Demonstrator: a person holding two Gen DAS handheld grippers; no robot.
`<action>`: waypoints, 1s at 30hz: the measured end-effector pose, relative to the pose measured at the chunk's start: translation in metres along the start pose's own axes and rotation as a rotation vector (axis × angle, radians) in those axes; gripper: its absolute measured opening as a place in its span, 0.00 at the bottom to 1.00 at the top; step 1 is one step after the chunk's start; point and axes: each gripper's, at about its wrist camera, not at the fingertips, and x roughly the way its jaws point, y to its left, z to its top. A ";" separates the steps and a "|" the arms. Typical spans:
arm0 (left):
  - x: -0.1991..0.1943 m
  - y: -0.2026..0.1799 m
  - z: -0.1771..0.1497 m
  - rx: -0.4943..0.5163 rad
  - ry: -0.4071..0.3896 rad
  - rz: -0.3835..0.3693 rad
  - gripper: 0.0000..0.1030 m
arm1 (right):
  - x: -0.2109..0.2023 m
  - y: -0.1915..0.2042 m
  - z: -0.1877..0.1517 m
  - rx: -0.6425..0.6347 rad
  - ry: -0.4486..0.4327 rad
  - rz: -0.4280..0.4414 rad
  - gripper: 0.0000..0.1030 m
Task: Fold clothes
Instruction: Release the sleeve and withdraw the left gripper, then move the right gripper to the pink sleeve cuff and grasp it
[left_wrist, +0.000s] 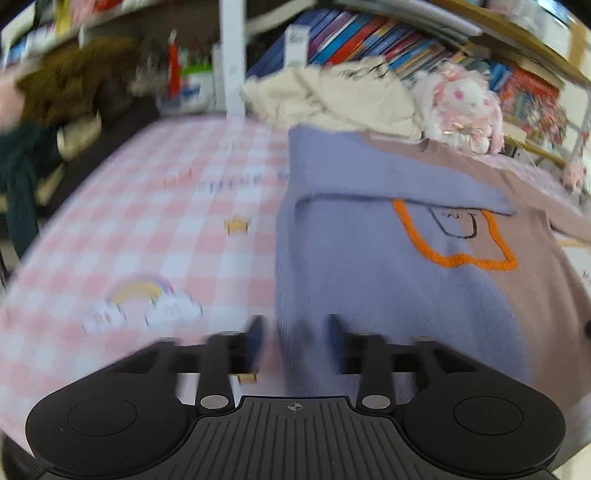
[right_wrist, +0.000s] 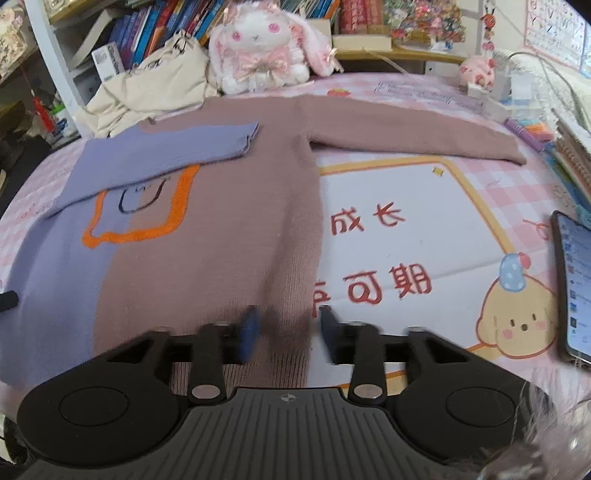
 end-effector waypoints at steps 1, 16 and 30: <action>-0.005 -0.006 0.002 0.036 -0.040 0.007 0.87 | -0.002 0.000 0.000 0.001 -0.011 -0.007 0.51; -0.008 -0.076 0.005 0.345 -0.128 -0.174 0.93 | -0.027 -0.016 -0.010 0.035 -0.050 -0.121 0.71; -0.002 -0.101 0.013 0.265 -0.056 -0.068 0.93 | -0.003 -0.051 0.017 0.014 -0.048 -0.029 0.71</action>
